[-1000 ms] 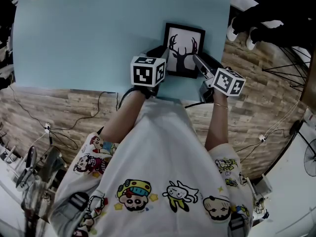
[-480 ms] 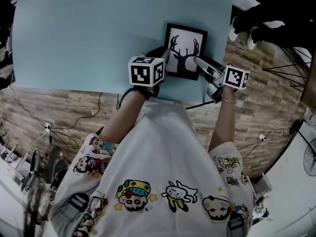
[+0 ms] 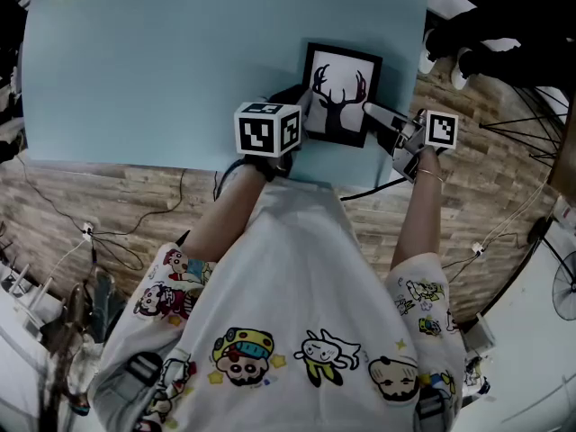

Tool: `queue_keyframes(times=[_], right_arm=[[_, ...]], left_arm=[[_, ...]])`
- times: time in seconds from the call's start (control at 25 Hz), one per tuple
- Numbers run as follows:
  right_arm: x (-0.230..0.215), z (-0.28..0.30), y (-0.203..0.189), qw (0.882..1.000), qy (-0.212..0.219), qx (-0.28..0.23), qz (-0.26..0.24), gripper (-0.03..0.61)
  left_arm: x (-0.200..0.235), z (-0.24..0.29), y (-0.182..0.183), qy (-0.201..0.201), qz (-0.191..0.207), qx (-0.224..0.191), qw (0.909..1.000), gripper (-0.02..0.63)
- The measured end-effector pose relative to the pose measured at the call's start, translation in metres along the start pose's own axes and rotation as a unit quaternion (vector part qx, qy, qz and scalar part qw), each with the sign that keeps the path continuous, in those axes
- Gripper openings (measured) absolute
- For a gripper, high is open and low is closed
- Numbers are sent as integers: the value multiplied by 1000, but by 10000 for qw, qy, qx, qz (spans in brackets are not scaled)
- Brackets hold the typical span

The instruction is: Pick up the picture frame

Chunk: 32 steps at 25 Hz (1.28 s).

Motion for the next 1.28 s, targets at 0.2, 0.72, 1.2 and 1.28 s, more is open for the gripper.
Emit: queue_keyframes(times=[0.2, 0.72, 1.2, 1.28], right_arm=[[0, 21, 3, 9980, 542, 109, 308, 198], [2, 44, 0, 9989, 414, 226, 73, 128], [-4, 39, 0, 9999, 99, 30, 12, 28], [-3, 39, 0, 9999, 105, 16, -36, 26]], left_arm=[[0, 1, 0, -47, 63, 34, 10000, 71], [1, 0, 1, -73, 51, 31, 10000, 71], [1, -2, 0, -52, 83, 5, 10000, 71], [1, -2, 0, -43, 88, -1, 10000, 72]])
Point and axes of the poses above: the fingertips, and each gripper's own axes: z forward along the fingers, x to its left, y out of its top, the point moved 6 cm from there along -z, backward along the fingers, and after that the axes turned 10 degrees about y, right-handed, at the moved point
